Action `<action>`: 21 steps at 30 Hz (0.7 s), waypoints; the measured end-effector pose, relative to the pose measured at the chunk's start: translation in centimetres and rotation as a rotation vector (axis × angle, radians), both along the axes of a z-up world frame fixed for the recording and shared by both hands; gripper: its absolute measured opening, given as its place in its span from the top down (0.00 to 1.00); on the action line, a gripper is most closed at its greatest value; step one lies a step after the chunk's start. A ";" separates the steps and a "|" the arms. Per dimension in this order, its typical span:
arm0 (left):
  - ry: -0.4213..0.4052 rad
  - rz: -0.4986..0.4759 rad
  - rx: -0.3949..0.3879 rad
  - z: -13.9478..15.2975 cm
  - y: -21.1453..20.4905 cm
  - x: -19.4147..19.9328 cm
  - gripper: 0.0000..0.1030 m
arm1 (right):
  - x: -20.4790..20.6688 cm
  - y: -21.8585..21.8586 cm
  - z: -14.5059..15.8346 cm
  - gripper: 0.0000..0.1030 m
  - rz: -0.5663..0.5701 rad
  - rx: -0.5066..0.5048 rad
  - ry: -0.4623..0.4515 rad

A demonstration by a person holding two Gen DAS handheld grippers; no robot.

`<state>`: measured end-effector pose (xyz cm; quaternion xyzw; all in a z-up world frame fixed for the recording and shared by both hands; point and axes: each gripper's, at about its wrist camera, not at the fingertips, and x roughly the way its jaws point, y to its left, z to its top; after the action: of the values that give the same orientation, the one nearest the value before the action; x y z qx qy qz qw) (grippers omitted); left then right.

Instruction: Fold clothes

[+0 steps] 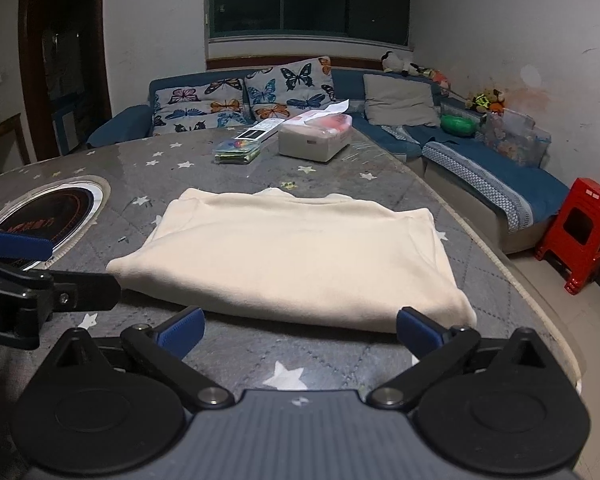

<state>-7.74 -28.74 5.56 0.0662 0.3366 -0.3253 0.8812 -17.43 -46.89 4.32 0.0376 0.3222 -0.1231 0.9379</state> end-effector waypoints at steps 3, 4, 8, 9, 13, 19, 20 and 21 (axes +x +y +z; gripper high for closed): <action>0.002 0.005 -0.001 -0.1 0.4 -0.3 0.00 | -0.3 0.3 0.0 0.00 -0.006 0.001 -0.006; 0.004 0.007 -0.002 -0.1 0.5 -0.4 0.00 | -0.4 0.4 0.1 0.00 -0.007 0.002 -0.009; -0.003 0.012 -0.002 -0.1 0.9 -0.9 0.00 | -0.8 0.8 0.4 0.00 -0.013 0.008 -0.026; -0.004 0.014 -0.003 -0.1 1.0 -1.0 0.00 | -0.8 0.9 0.4 0.00 -0.012 0.012 -0.027; -0.009 0.024 -0.006 -0.1 1.5 -1.2 0.00 | -1.0 1.1 0.5 0.00 -0.008 0.021 -0.029; -0.017 0.040 -0.010 0.1 2.1 -1.6 0.00 | -1.3 1.6 0.6 0.00 -0.008 0.009 -0.032; -0.019 0.042 -0.012 0.1 2.2 -1.7 0.00 | -1.4 1.7 0.6 0.00 -0.008 0.007 -0.031; -0.021 0.042 -0.014 0.2 2.3 -1.8 0.00 | -1.4 1.8 0.6 0.00 -0.009 0.004 -0.030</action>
<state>-9.52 -26.44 5.76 0.0562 0.3263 -0.3086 0.8917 -18.87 -45.13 4.89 0.0427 0.3081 -0.1262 0.9420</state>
